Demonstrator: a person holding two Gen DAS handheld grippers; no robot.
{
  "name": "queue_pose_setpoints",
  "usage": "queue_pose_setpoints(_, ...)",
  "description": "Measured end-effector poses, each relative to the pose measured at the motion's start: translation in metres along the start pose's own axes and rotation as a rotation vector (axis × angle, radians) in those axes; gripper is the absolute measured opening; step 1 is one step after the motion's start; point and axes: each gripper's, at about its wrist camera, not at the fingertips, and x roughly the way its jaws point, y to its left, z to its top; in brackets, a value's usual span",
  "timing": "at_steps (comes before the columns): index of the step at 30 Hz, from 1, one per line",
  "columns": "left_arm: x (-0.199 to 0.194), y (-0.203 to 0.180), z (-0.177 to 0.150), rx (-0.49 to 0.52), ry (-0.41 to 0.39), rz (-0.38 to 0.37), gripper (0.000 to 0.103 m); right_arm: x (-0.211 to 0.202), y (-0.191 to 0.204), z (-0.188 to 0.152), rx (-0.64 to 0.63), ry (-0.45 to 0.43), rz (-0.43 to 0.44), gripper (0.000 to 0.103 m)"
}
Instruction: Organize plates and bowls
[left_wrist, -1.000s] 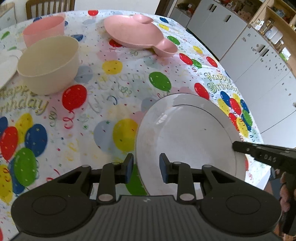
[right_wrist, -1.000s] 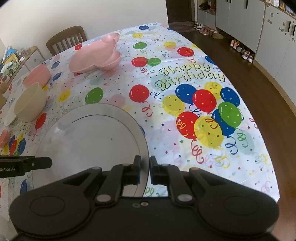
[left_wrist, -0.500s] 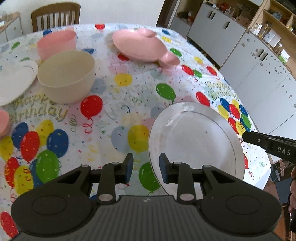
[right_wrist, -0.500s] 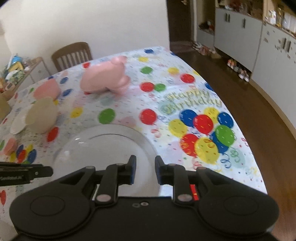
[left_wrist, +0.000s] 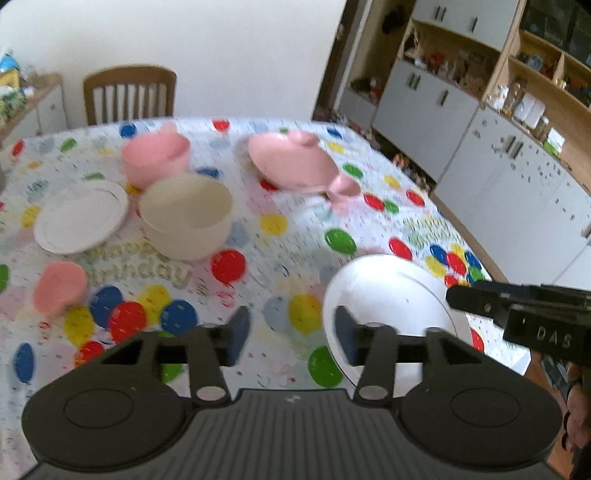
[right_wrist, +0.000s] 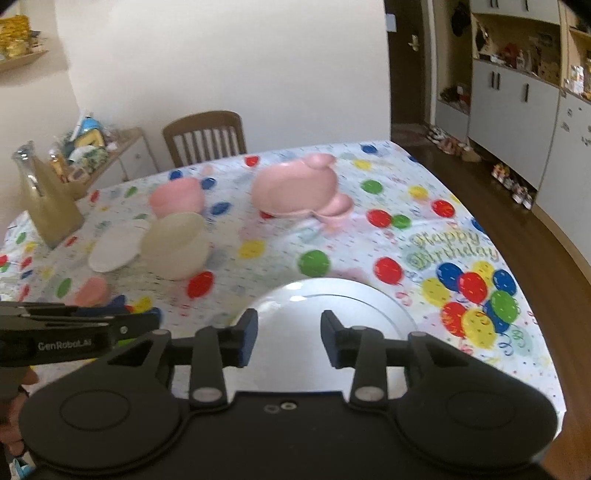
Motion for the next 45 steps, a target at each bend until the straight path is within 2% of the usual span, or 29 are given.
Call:
queue_pose_setpoints(8,-0.042,0.022,0.001,-0.023,-0.094,0.026,0.057,-0.016,0.042,0.002,-0.035,-0.043,0.048,0.047)
queue_pose_setpoints(10,-0.054,0.030,0.001,-0.030,-0.126,0.042,0.067,-0.019,0.053,0.004,-0.047,-0.060,0.059,0.055)
queue_pose_setpoints(15,-0.075,0.050,0.002,-0.051,-0.175,0.080,0.067,-0.023,0.080,0.010,-0.070,-0.093,0.088,0.068)
queue_pose_setpoints(18,-0.085,0.065,0.002,-0.073,-0.183,0.100,0.077,-0.024,0.096,0.014,-0.099,-0.106,0.103,0.075)
queue_pose_setpoints(24,-0.097,0.085,0.004,-0.099,-0.197,0.133,0.081,-0.018,0.122,0.027,-0.133,-0.121,0.131,0.095)
queue_pose_setpoints(27,-0.099,0.094,0.007,-0.118,-0.204,0.160,0.082,-0.014,0.131,0.033,-0.144,-0.130,0.151,0.101)
queue_pose_setpoints(34,-0.089,0.117,0.020,-0.162,-0.201,0.220,0.083,0.011,0.143,0.055,-0.161,-0.105,0.206,0.103)
queue_pose_setpoints(45,-0.053,0.167,0.055,-0.239,-0.162,0.309,0.083,0.080,0.172,0.101,-0.227,-0.028,0.262,0.103)
